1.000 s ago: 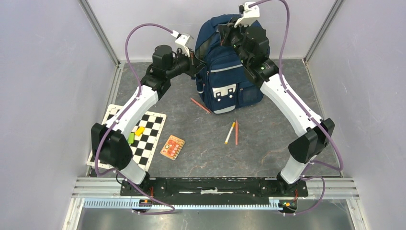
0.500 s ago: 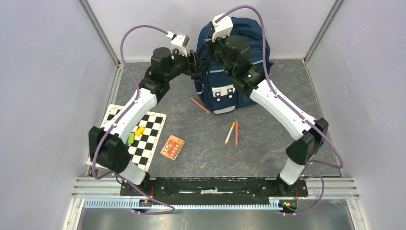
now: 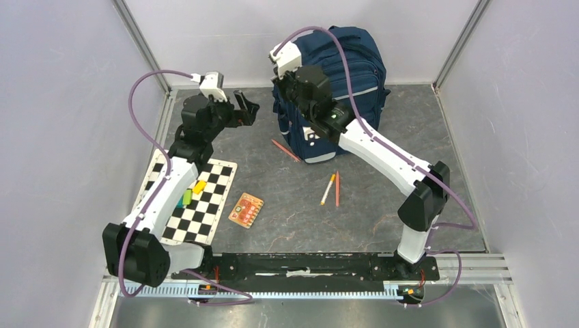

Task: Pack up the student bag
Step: Zip the student bag at the center of the board.

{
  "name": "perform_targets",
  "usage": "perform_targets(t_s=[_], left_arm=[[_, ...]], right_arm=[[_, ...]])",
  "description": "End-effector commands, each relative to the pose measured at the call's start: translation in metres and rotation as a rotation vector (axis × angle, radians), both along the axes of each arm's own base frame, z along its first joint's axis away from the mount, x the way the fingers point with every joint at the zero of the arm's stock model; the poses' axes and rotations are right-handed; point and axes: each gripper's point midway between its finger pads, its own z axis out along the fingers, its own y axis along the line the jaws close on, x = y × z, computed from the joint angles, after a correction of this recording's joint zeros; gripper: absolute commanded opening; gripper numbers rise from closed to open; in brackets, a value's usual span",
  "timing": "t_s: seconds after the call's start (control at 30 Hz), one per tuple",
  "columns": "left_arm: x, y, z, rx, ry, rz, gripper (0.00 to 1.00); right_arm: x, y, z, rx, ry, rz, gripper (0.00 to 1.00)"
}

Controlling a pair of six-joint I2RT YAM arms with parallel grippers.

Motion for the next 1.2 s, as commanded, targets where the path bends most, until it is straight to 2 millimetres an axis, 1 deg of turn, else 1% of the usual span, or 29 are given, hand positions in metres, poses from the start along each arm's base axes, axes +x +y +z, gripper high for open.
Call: perform_targets(t_s=[0.0,0.07,0.23,0.37,0.5,0.67,0.87,0.93,1.07,1.17], left_arm=[[-0.01,0.019,-0.009,-0.055,0.053,0.095,0.98],[-0.013,0.025,-0.016,-0.073,0.081,0.129,0.98],[-0.022,0.035,-0.024,-0.102,0.119,0.178,0.98],[-0.029,0.037,-0.027,-0.101,0.14,0.184,0.98],[-0.037,0.038,-0.026,-0.089,0.153,0.173,0.99],[-0.047,0.037,-0.028,-0.05,0.189,0.144,0.99],[-0.059,0.042,-0.029,-0.009,0.21,0.136,1.0],[-0.062,0.043,-0.028,-0.005,0.211,0.134,1.0],[-0.065,0.043,-0.029,-0.003,0.214,0.126,1.0],[-0.067,0.043,-0.031,-0.026,0.224,0.128,1.0]], right_arm=[[-0.016,0.03,-0.042,-0.114,0.043,0.073,0.0],[-0.018,0.033,-0.057,-0.159,0.054,0.069,0.0],[-0.026,0.037,-0.098,-0.294,0.077,0.058,0.0],[-0.032,0.041,-0.131,-0.388,0.107,0.063,0.0],[-0.038,0.049,-0.163,-0.461,0.142,0.073,0.0],[-0.038,0.055,-0.199,-0.512,0.187,0.064,0.0],[-0.037,0.057,-0.23,-0.53,0.231,0.051,0.0],[-0.036,0.054,-0.234,-0.539,0.24,0.029,0.0],[-0.037,0.046,-0.236,-0.55,0.245,-0.002,0.0],[-0.041,0.041,-0.254,-0.599,0.271,0.007,0.0]])
